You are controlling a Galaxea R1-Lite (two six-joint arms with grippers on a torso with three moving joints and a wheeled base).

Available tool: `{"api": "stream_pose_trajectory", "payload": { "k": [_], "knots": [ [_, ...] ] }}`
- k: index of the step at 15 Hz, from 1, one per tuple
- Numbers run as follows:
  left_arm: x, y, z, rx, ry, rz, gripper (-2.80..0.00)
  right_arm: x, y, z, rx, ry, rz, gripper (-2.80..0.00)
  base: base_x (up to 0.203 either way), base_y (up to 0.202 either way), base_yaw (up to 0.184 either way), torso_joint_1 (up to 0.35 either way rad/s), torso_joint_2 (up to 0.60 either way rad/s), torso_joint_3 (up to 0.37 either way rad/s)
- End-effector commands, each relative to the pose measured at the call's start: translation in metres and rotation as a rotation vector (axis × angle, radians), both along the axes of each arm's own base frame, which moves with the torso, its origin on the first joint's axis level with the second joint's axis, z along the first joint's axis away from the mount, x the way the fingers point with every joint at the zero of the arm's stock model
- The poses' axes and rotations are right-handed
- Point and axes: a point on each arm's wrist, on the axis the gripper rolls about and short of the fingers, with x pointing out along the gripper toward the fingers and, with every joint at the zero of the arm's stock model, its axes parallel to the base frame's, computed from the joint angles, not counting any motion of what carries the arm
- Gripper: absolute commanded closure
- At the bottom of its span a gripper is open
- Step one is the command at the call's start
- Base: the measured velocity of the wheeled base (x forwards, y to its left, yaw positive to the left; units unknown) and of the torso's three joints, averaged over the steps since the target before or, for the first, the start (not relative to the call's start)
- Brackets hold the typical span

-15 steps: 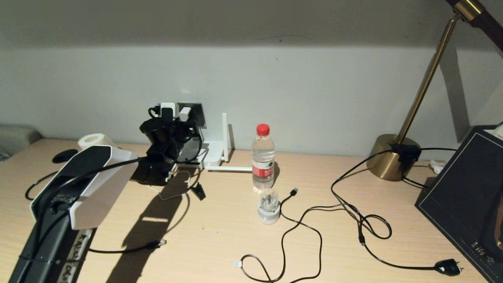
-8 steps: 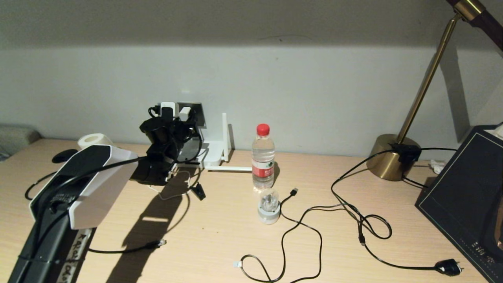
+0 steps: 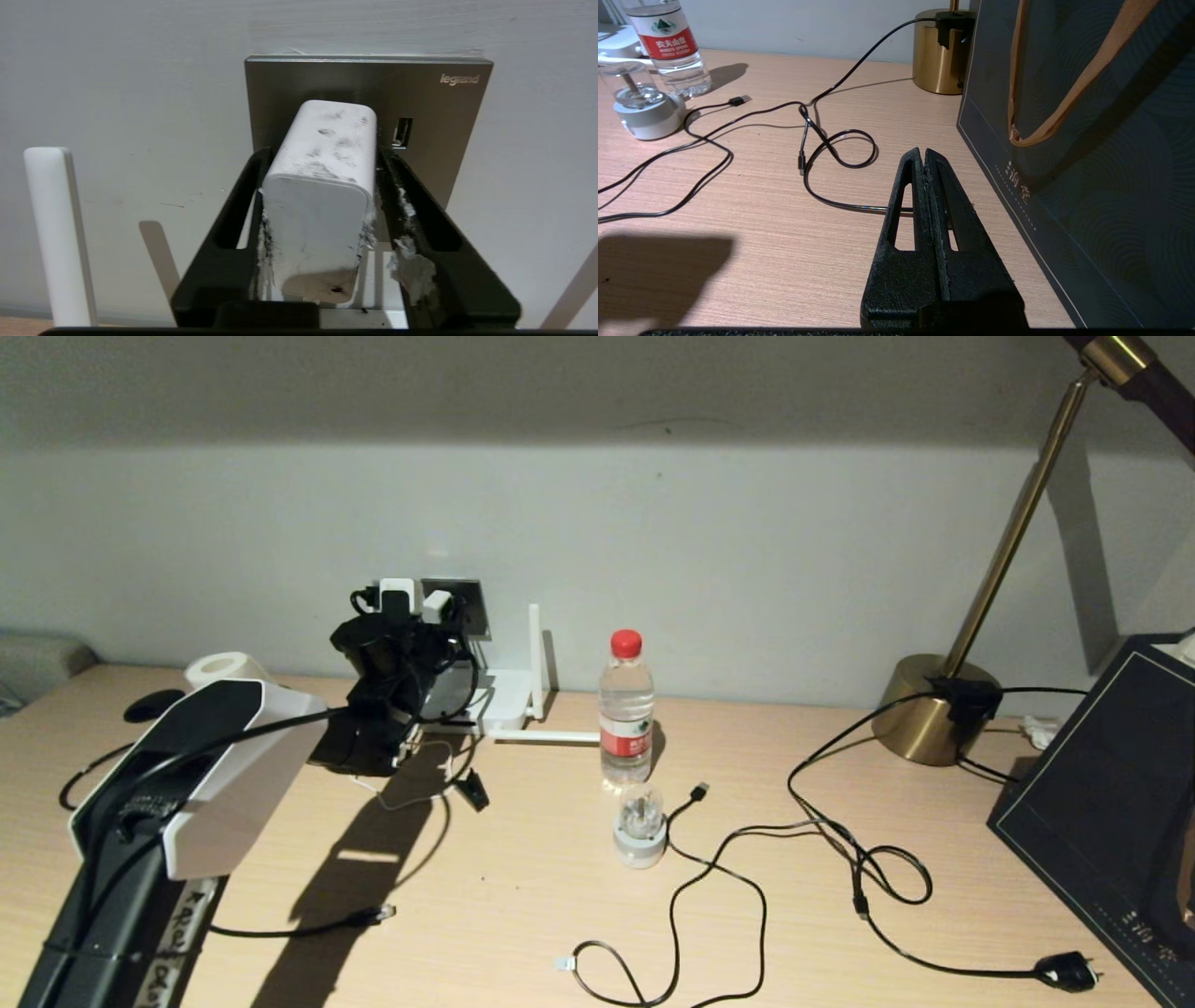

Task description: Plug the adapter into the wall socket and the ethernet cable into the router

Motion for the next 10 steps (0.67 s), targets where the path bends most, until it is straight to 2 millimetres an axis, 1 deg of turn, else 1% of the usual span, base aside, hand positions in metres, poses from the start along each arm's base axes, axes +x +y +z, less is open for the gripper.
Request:
{"api": "stream_pose_trajectory", "payload": {
  "k": [1, 4, 7, 9, 10],
  "knots": [
    [-0.0012, -0.0006, 0.0052, -0.001, -0.018, -0.001, -2.80, 0.0029, 0.0000, -0.0097, 0.000, 0.036, 0.001, 0.00, 0.000, 0.000, 0.000, 0.000, 0.00, 0.000],
    [-0.0016, -0.0011, 0.0068, -0.001, -0.023, -0.002, -2.80, 0.0029, 0.0000, -0.0097, 0.000, 0.036, 0.001, 0.00, 0.000, 0.000, 0.000, 0.000, 0.00, 0.000],
    [-0.0030, -0.0061, 0.0079, -0.001, -0.021, -0.011, -2.80, 0.0029, 0.0000, -0.0097, 0.000, 0.036, 0.001, 0.00, 0.000, 0.000, 0.000, 0.000, 0.00, 0.000],
    [-0.0065, -0.0054, 0.0089, 0.007, -0.008, -0.013, -2.80, 0.0029, 0.0000, -0.0097, 0.000, 0.036, 0.001, 0.00, 0.000, 0.000, 0.000, 0.000, 0.00, 0.000],
    [-0.0104, -0.0038, 0.0062, 0.028, 0.016, -0.014, -2.80, 0.0029, 0.0000, -0.0097, 0.000, 0.036, 0.001, 0.00, 0.000, 0.000, 0.000, 0.000, 0.00, 0.000]
  ]
}}
